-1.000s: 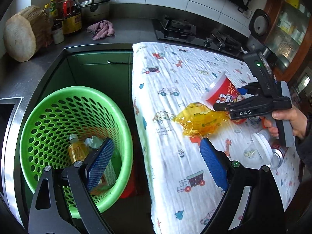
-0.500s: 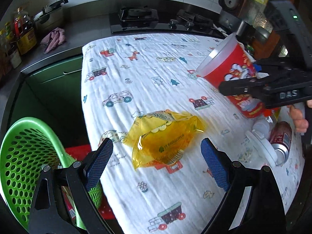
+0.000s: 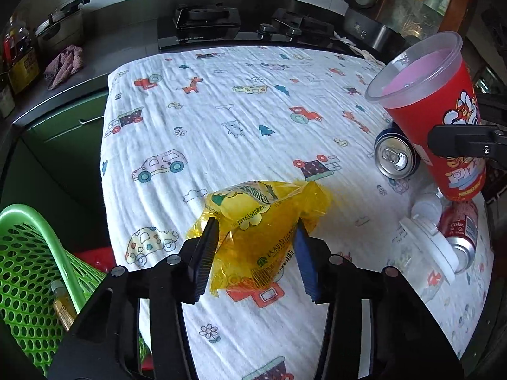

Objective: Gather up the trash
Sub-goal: 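Grasp the red paper cup with the right gripper while the left grasps the yellow snack bag, then carry both items over the green basket and release them inside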

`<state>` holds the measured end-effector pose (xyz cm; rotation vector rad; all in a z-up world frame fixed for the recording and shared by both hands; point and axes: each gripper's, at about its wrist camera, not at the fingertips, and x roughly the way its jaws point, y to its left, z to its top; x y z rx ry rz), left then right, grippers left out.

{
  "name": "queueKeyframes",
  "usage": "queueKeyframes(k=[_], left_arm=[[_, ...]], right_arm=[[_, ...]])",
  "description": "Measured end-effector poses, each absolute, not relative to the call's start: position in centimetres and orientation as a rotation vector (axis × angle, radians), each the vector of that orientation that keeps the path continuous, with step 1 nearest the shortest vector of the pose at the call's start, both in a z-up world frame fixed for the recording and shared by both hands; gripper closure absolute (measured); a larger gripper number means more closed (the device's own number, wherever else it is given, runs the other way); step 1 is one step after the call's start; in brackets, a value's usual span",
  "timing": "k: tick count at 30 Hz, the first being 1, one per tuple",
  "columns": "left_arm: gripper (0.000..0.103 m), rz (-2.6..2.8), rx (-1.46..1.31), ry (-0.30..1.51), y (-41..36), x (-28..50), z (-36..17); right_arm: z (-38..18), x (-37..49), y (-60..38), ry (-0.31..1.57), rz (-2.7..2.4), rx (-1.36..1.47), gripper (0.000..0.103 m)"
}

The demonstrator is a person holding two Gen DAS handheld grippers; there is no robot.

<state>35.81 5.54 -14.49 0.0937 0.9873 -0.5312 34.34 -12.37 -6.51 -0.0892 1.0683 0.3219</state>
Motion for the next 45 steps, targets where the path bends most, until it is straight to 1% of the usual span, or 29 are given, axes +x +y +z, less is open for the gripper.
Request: queueKeyframes(k=[2, 6, 10, 13, 17, 19, 21, 22, 24, 26, 27, 28, 34, 36, 45], left_arm=[[0.064, -0.527, 0.096, 0.97, 5.8, 35.3, -14.0], [0.069, -0.504, 0.063, 0.932, 7.6, 34.0, -12.3], [0.069, -0.428, 0.027, 0.876, 11.2, 32.1, -9.8], [0.069, -0.348, -0.023, 0.84, 15.3, 30.8, -8.0], [0.068, -0.207, -0.046, 0.833, 20.9, 29.6, -7.2], [0.065, -0.154, -0.064, 0.849, 23.6, 29.1, -7.6], [0.065, -0.1, -0.067, 0.863, 25.9, 28.6, -8.2], [0.062, -0.08, -0.069, 0.877, 26.8, 28.5, -8.6], [0.05, -0.044, -0.081, 0.903, 28.5, 28.3, -9.6], [0.047, -0.023, -0.097, 0.915, 29.8, 27.8, -10.3], [0.04, -0.013, -0.11, 0.926, 30.4, 27.6, -10.6], [0.029, 0.004, -0.119, 0.928, 30.9, 27.4, -10.9], [0.028, 0.041, -0.133, 0.926, 32.7, 25.9, -11.3], [0.026, 0.051, -0.131, 0.921, 33.1, 25.4, -11.1], [0.024, 0.078, -0.145, 0.899, 34.2, 23.7, -10.4]], right_arm=[[-6.5, 34.0, -12.1, 1.067, 0.326, -0.082, 0.031], [-6.0, 33.1, -10.9, 1.052, 0.353, -0.079, 0.031], [-5.0, 32.3, -8.7, 1.024, 0.406, -0.072, 0.031], [-4.2, 32.0, -6.1, 1.002, 0.46, -0.082, 0.031], [-3.6, 32.3, -2.1, 0.981, 0.535, -0.087, 0.031], [-3.6, 32.6, 0.0, 0.977, 0.569, -0.085, 0.031], [-3.8, 33.0, 2.1, 0.976, 0.598, -0.079, 0.031], [-3.9, 33.3, 3.2, 0.979, 0.612, -0.074, 0.031], [-4.1, 33.8, 5.4, 0.982, 0.639, -0.065, 0.031], [-4.4, 34.2, 7.5, 0.987, 0.665, -0.059, 0.031], [-4.6, 34.4, 8.4, 0.99, 0.676, -0.054, 0.031], [-4.7, 34.7, 9.4, 0.995, 0.688, -0.051, 0.031], [-5.6, 35.8, 14.1, 1.011, 0.735, -0.047, 0.031], [-6.0, 36.0, 15.5, 1.017, 0.746, -0.044, 0.031], [-7.8, 36.1, 19.7, 1.045, 0.775, -0.054, 0.031]])
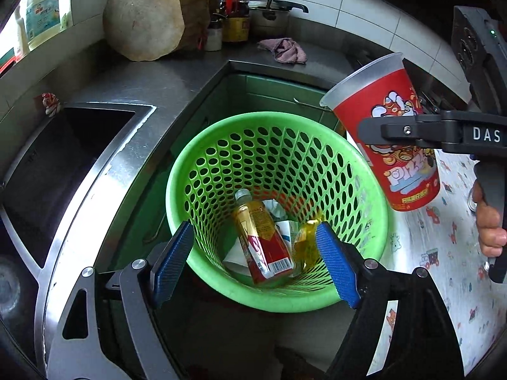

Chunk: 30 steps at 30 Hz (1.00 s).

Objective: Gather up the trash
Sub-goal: 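Carry both items over the green basket and release them inside, then move both grippers back over the remaining cans and bottle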

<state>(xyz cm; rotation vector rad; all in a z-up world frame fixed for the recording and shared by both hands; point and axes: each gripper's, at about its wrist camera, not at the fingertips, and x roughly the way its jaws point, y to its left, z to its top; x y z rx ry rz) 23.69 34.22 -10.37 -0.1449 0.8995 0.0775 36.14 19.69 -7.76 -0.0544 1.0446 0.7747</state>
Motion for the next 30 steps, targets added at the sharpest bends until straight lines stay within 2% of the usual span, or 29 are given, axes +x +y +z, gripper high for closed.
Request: queueKeyframes(k=[4, 6, 13, 21, 30], left_arm=[[0.024, 0.09, -0.155, 0.901, 34.8, 23.3, -10.4], [0.022, 0.095, -0.159, 0.904, 34.9, 23.0, -10.4], [0.02, 0.078, -0.151, 0.895, 33.8, 22.5, -9.6], [0.014, -0.009, -0.116, 0.85, 28.8, 21.6, -7.5], [0.013, -0.114, -0.103, 0.815, 21.1, 20.4, -5.8]], right_arm=[[-8.2, 36.1, 20.7, 1.052, 0.789, -0.058, 0.028], [-8.0, 36.0, 20.8, 1.04, 0.791, -0.055, 0.022], [-5.9, 34.0, 18.7, 0.974, 0.783, -0.053, 0.018], [-3.1, 29.5, 10.0, 0.892, 0.642, -0.01, 0.014], [-3.4, 23.8, -3.1, 0.882, 0.452, 0.051, 0.012]])
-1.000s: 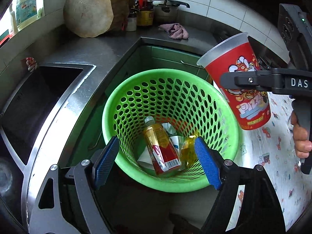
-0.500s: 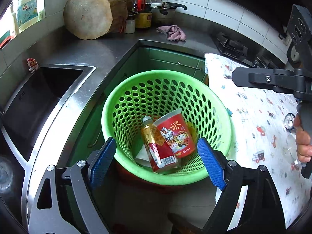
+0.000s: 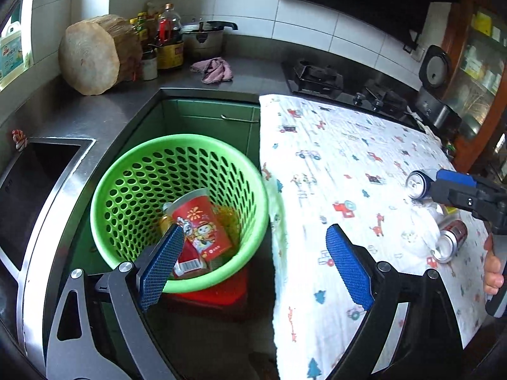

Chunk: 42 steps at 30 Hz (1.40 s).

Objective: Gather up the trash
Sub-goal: 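Move both grippers back over the remaining cans and bottle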

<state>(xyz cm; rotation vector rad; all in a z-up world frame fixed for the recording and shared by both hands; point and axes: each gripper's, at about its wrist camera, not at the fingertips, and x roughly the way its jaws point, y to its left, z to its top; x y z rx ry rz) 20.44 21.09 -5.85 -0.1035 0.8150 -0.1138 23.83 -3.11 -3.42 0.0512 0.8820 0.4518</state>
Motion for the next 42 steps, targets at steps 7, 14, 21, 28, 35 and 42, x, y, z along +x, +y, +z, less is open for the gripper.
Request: queueKeyframes(k=[7, 14, 21, 28, 35, 42], left_arm=[[0.012, -0.179, -0.075, 0.818, 15.4, 18.9, -5.5], [0.012, -0.21, -0.067, 0.844, 11.3, 17.1, -5.9], [0.012, -0.248, -0.073, 0.862, 7.7, 17.1, -6.0], [0.012, -0.307, -0.073, 0.898, 3.9, 19.3, -6.4], [0.012, -0.351, -0.057, 0.956, 0.5, 21.9, -7.6], [0.012, -0.371, -0.118, 1.027, -1.2, 24.0, -9.4]], right_arm=[[-4.5, 19.6, -12.2, 0.906, 0.362, -0.001, 0.012], [-6.3, 17.5, -19.0, 0.954, 0.318, -0.047, 0.012], [-8.2, 16.1, -23.5, 0.985, 0.269, 0.027, 0.012], [-9.5, 16.1, -25.5, 0.995, 0.256, 0.114, 0.011], [-9.0, 17.2, -24.7, 1.009, 0.382, -0.044, 0.011], [-9.5, 18.4, -22.9, 1.024, 0.524, -0.352, 0.011]])
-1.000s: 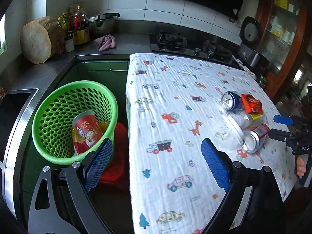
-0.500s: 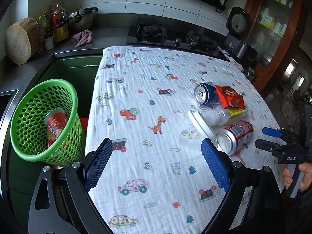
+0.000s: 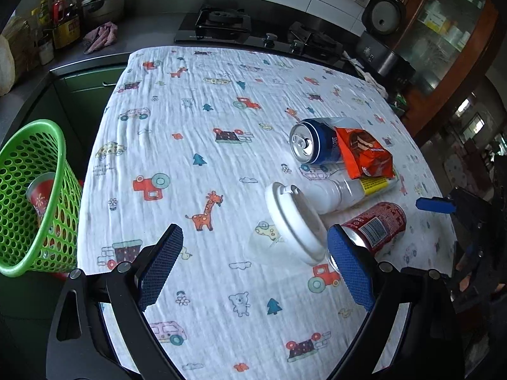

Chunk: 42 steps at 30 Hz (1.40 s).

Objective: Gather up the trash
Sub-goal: 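Move both grippers back over the remaining cans and bottle, then grasp the white cup lid with the left gripper while the right approaches the red can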

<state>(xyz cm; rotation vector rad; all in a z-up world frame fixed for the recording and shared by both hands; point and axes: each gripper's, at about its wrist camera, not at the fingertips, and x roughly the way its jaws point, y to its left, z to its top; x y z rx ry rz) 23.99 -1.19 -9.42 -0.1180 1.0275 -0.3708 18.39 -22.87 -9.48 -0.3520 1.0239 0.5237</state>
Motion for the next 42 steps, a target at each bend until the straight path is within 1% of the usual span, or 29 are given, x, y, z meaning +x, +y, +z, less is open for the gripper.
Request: queueKeyframes(k=[3, 7, 9, 11, 13, 15, 16, 17, 18, 20, 22, 28, 35, 37, 38, 42], left_arm=[[0.012, -0.383, -0.129, 1.055, -2.3, 24.8, -10.1], [0.014, -0.397, -0.17, 1.105, -3.4, 26.2, -11.3], [0.02, -0.412, -0.186, 1.125, -4.0, 26.6, -11.9], [0.033, -0.442, -0.21, 1.15, -4.7, 27.0, -12.5], [0.039, -0.447, -0.213, 1.165, -5.1, 27.3, -13.0], [0.052, -0.465, -0.222, 1.175, -5.3, 27.5, -13.4], [0.062, -0.471, -0.227, 1.18, -5.3, 27.6, -13.6], [0.067, -0.473, -0.229, 1.183, -5.3, 27.7, -13.7], [0.068, -0.475, -0.231, 1.18, -5.2, 27.7, -13.7], [0.074, -0.491, -0.25, 1.176, -4.9, 27.7, -13.5], [0.078, -0.508, -0.259, 1.167, -4.6, 27.6, -13.3], [0.085, -0.532, -0.272, 1.147, -3.2, 27.3, -12.7], [0.088, -0.548, -0.321, 1.12, -1.3, 27.0, -12.0], [0.088, -0.549, -0.32, 1.106, -0.9, 26.9, -11.6], [0.088, -0.552, -0.319, 1.102, -0.7, 26.8, -11.4], [0.088, -0.562, -0.319, 1.083, 0.0, 26.6, -10.5]], right_arm=[[-9.9, 19.0, -22.6, 1.027, 0.567, -0.437, 0.011], [-10.2, 19.8, -22.5, 1.032, 0.611, -0.478, 0.011], [-10.2, 20.0, -22.3, 1.037, 0.629, -0.487, 0.011], [-10.3, 20.2, -21.9, 1.041, 0.653, -0.503, 0.011], [-10.6, 20.3, -21.6, 1.046, 0.671, -0.532, 0.011], [-10.9, 20.3, -21.2, 1.053, 0.688, -0.561, 0.011], [-11.0, 20.3, -21.0, 1.052, 0.693, -0.578, 0.011], [-11.2, 20.3, -20.8, 1.055, 0.702, -0.588, 0.011], [-11.3, 20.4, -20.7, 1.059, 0.712, -0.597, 0.011], [-11.6, 20.6, -20.3, 1.06, 0.724, -0.618, 0.011], [-11.9, 20.8, -20.0, 1.064, 0.737, -0.636, 0.011], [-13.3, 21.1, -18.6, 1.083, 0.779, -0.712, 0.011], [-15.5, 21.5, -17.6, 1.117, 0.793, -0.803, 0.011], [-16.1, 21.4, -17.4, 1.106, 0.779, -0.846, 0.016], [-16.2, 21.3, -17.4, 1.103, 0.778, -0.86, 0.02], [-15.9, 21.2, -17.5, 1.117, 0.774, -0.839, 0.021]])
